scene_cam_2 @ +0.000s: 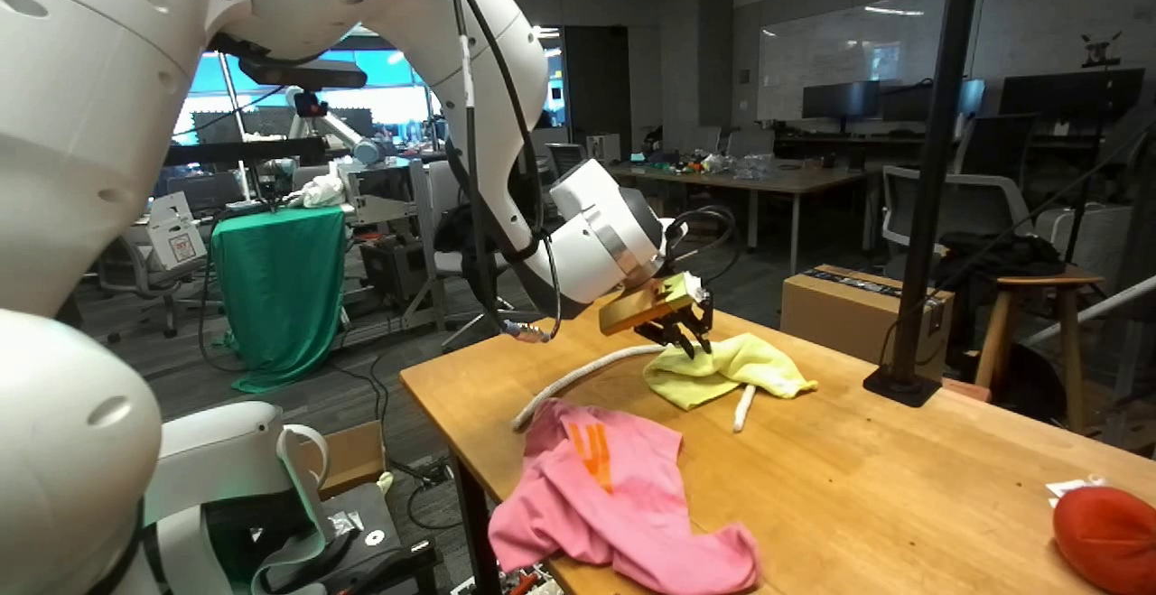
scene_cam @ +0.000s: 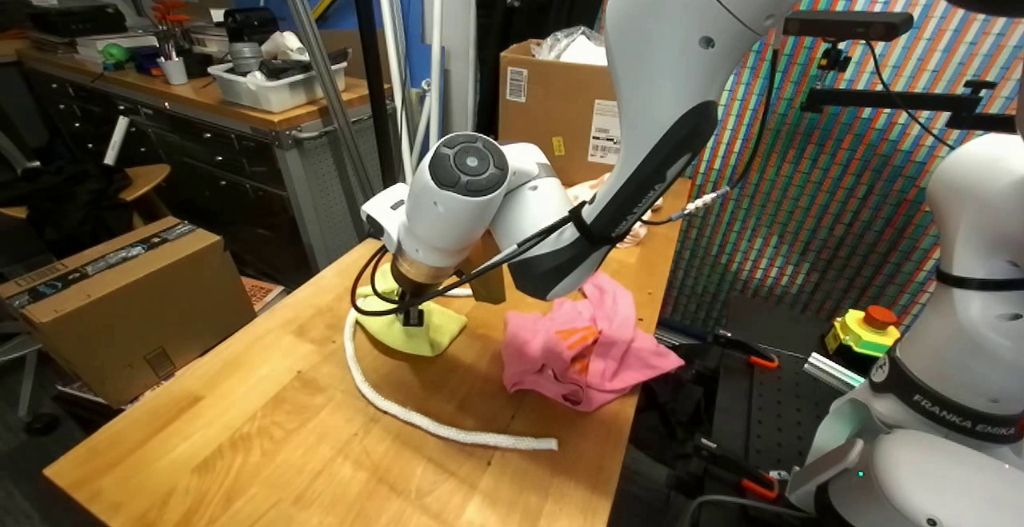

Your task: Separate the things on the heap

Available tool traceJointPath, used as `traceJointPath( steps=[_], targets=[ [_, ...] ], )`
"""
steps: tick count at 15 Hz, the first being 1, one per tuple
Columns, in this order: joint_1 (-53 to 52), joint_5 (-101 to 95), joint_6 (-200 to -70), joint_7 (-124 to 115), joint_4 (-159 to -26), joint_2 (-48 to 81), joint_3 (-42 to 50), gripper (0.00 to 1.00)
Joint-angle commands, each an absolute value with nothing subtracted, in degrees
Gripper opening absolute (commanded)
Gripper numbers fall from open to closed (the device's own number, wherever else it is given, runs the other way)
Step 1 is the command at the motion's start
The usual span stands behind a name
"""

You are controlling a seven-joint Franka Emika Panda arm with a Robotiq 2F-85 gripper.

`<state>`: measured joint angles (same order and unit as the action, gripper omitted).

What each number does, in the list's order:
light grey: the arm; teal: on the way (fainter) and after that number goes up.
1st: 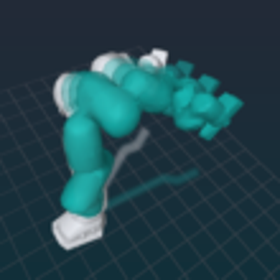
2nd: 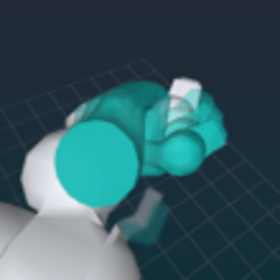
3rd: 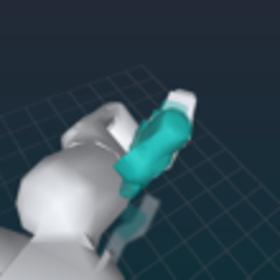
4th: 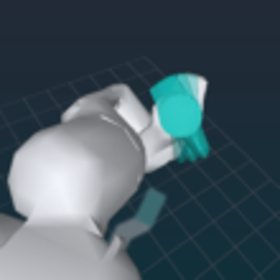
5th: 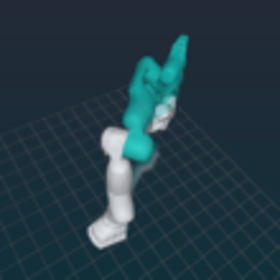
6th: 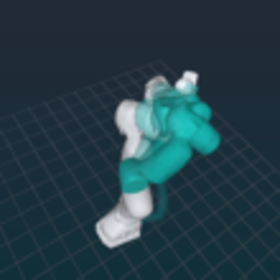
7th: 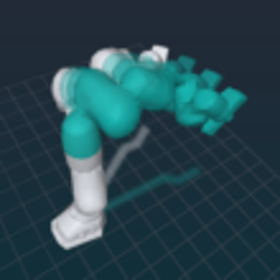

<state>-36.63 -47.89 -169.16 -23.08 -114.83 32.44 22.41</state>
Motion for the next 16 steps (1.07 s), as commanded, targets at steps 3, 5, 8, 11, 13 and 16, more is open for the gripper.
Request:
traceJointPath(
  steps=[3,5,8,11,13,16],
  targets=[
    [-37.94,-48.98,-169.5,-24.89,-114.21,32.38,24.02,0.02],
    [-38.48,-49.49,-169.69,-25.67,-114.28,32.15,24.71,0.06],
    [-42.33,-53.06,-170.37,-30.47,-113.31,32.22,29.8,0.05],
    [-50.67,-63.98,-170.69,-41.83,-110.59,33.46,40.96,0.03],
    [-55.52,-72.11,-169.83,-49.86,-109.16,34.27,47.33,0.04],
    [-61.74,-83.97,-167.13,-62.45,-108.01,35.02,54.95,0.04]
  ],
)
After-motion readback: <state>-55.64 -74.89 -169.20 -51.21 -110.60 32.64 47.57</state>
